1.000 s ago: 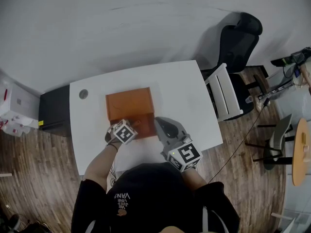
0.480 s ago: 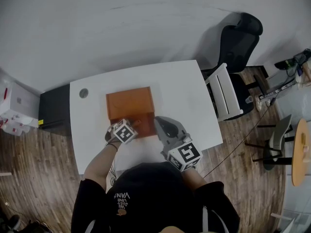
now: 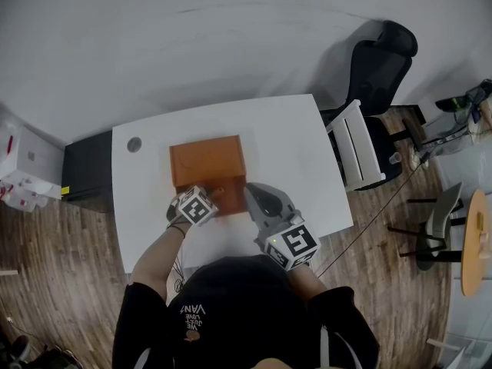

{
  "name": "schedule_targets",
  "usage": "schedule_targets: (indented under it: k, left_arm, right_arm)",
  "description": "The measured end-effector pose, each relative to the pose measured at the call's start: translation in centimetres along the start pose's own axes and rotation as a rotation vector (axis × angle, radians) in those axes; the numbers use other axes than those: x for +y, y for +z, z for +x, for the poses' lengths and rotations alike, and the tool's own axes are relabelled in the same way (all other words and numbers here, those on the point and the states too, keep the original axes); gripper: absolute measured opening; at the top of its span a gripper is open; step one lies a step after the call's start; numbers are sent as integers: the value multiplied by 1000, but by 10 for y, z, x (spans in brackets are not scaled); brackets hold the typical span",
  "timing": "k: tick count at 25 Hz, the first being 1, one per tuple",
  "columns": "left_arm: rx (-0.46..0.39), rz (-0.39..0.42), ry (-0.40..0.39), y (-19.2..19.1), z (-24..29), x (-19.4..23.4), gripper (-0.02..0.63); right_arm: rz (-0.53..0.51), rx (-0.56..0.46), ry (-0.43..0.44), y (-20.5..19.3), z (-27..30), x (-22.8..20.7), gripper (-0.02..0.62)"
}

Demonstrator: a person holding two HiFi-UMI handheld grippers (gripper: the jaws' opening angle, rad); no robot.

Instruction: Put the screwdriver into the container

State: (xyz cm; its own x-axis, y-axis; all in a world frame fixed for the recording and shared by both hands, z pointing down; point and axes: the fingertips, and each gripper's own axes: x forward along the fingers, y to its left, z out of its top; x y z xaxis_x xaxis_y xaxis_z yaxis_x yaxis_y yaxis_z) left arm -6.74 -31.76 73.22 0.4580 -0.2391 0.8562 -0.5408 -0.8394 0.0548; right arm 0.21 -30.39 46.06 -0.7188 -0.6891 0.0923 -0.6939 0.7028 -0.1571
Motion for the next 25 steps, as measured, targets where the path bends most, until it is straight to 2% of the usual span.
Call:
schedule_targets:
  k: [16,25]
  left_arm:
    - [-119,1,44,10,-27,-3,154]
    - [-246,-13,126,20,-56,2,60]
  right_arm:
    - [-8,-10,-6,2,-7,12,12]
    - [-16,-20,-13,4,-12,24,12]
